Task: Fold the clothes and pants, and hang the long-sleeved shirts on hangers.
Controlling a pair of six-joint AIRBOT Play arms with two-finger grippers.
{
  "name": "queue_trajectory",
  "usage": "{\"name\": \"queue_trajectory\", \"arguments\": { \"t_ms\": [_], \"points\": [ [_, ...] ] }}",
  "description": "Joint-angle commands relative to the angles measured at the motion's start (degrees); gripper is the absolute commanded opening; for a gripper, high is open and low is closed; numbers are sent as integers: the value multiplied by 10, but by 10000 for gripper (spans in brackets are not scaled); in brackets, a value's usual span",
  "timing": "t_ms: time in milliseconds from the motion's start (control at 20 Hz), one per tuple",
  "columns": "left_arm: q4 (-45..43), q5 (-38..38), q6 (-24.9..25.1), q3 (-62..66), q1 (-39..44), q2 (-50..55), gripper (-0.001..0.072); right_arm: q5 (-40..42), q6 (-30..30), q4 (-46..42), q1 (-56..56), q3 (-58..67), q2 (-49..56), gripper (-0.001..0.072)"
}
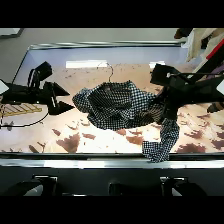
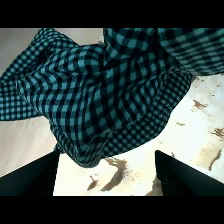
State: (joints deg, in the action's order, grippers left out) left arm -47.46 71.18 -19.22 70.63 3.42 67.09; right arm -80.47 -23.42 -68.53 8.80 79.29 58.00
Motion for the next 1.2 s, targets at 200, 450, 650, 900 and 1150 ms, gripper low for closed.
{"name": "queue_trajectory", "arguments": {
  "t_ms": [200,450,650,900,1150],
  "points": [
    [16,-38,33,-3,25,42,673,-7,3,5,0,0,0,22],
    [30,-44,43,-3,30,61,453,-6,3,4,0,0,0,22],
    [31,-48,43,-3,42,69,129,-6,3,3,0,0,0,22],
    [32,-48,43,-3,42,68,21,-6,3,-2,0,0,0,24],
    [40,-49,43,-3,42,67,18,-5,-40,-35,0,0,0,95]
  ]
}}
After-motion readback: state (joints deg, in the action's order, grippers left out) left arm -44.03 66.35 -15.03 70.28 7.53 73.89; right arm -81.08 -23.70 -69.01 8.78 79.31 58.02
